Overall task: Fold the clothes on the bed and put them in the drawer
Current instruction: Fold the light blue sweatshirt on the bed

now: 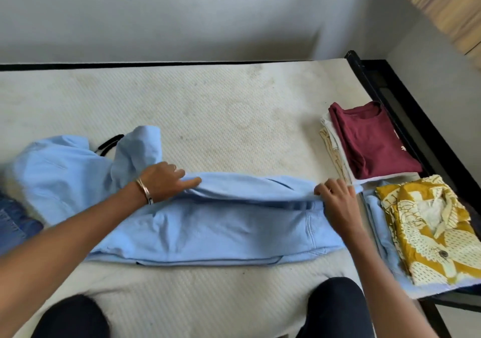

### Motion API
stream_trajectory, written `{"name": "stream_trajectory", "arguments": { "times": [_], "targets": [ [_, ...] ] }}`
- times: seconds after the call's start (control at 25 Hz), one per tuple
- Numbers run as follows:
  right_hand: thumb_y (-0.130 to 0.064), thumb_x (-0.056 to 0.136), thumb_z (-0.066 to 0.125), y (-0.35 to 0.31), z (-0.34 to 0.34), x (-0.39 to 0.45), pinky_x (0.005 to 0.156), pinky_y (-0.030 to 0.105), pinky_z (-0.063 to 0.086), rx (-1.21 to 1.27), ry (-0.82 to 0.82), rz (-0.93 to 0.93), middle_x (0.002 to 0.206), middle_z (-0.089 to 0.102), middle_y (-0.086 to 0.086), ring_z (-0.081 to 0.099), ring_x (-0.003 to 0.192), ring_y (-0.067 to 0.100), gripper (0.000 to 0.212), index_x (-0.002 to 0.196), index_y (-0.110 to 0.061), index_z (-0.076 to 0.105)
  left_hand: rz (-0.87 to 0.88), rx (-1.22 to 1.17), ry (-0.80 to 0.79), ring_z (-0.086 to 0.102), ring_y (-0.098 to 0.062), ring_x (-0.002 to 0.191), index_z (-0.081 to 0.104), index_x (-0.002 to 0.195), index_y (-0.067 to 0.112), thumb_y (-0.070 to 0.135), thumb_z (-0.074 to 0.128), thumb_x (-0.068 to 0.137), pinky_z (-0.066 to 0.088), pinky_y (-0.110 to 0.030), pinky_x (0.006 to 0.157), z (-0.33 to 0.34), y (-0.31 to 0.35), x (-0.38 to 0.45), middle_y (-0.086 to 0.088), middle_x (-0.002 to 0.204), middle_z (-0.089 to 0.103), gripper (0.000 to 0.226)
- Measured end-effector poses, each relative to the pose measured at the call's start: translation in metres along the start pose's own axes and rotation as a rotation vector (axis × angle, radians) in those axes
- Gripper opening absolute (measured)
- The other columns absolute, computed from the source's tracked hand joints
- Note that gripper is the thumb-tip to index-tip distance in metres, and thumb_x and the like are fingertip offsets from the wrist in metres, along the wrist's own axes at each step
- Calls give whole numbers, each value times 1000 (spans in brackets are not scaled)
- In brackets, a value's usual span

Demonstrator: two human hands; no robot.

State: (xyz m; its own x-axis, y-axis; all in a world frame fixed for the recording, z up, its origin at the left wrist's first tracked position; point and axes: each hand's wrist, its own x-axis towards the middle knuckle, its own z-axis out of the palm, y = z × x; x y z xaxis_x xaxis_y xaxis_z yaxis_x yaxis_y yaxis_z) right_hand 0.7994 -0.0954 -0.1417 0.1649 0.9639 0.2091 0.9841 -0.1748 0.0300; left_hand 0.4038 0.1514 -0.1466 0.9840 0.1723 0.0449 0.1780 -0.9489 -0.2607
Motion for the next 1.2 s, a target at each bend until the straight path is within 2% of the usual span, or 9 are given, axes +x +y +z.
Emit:
{"name": "stream_trajectory", "arguments": {
  "times": [0.16, 0.28, 0.48, 0.6, 0.72, 0.84, 0.96, 1.08, 1.2],
  "targets": [
    [3, 67, 49, -31, 9, -51, 67, 45, 49, -41, -201, 113, 96, 62, 13, 62, 80, 38, 39, 99, -10, 69, -307, -51, -220, 64, -34, 91, 28, 148, 34, 11, 60, 78, 52, -44, 70, 4, 80, -19, -19, 113, 61, 80],
    [11, 41, 73, -75, 1, -48, 71, 53, 51, 34, -336, 248, 117, 62, 18, 58, 102, 38, 76, 114, -10, 67, -621, -314, -696, 11, -37, 145, -11, 151, 37, 20, 51, 89, 21, -49, 113, 2, 122, -22, -18, 159, -2, 90],
    [-1, 84, 51, -122, 0, -57, 112, 57, 22, 98, -643, 152, 164, 10, 0, 8, 150, 24, 81, 155, -27, 21, -798, -488, -364, 47, -38, 125, 51, 134, 17, 7, 54, 83, 41, -44, 100, 4, 86, -25, -14, 137, 40, 52],
    [-5, 89, 42, -142, -4, -33, 110, 56, 21, 64, -680, 233, 149, 34, 4, 24, 140, 28, 54, 140, -23, 44, -1135, -273, -170, 55, -46, 104, 60, 115, 4, 11, 81, 67, 52, -49, 72, -25, 60, -30, -25, 127, 49, 54],
    [-12, 94, 43, -172, -13, -8, 104, 53, 25, 183, -630, 140, 131, 52, -2, 38, 128, 24, 40, 129, -27, 56, -1570, -468, -243, 39, -43, 122, 39, 140, 4, 44, 72, 79, 48, -52, 86, -41, 35, -45, -22, 141, 37, 80],
    [-14, 96, 46, -195, -22, 11, 92, 42, 33, 385, -585, 82, 117, 66, -10, 52, 117, 18, 33, 121, -27, 63, -1533, -434, -285, 44, -33, 120, 58, 118, 15, 44, 64, 85, 42, -46, 91, -48, 20, -58, -10, 126, 55, 44],
    [1, 89, 50, -213, -31, 35, 88, 41, 50, 756, -498, 140, 102, 73, -2, 65, 97, 17, 33, 110, -15, 71, -1487, -577, 150, 49, -33, 114, 61, 109, 15, 19, 67, 77, 42, -46, 91, -59, 15, -53, -7, 116, 61, 33],
    [7, 86, 48, -232, -45, 56, 77, 36, 51, 1271, -396, 403, 99, 72, 6, 67, 84, 16, 43, 118, -18, 63, -1125, -994, 650, 58, -18, 107, 63, 109, 15, -3, 49, 68, 47, -41, 96, -85, 9, -46, -3, 110, 65, 46],
    [-3, 86, 68, -245, -54, 78, 79, 26, 50, 1255, -247, 332, 131, 55, 1, 60, 103, 19, 72, 146, -27, 35, -757, -1506, 575, 58, -11, 95, 55, 126, 18, -15, 57, 71, 49, -26, 88, -126, 12, -45, -8, 97, 57, 64]
  ]
}}
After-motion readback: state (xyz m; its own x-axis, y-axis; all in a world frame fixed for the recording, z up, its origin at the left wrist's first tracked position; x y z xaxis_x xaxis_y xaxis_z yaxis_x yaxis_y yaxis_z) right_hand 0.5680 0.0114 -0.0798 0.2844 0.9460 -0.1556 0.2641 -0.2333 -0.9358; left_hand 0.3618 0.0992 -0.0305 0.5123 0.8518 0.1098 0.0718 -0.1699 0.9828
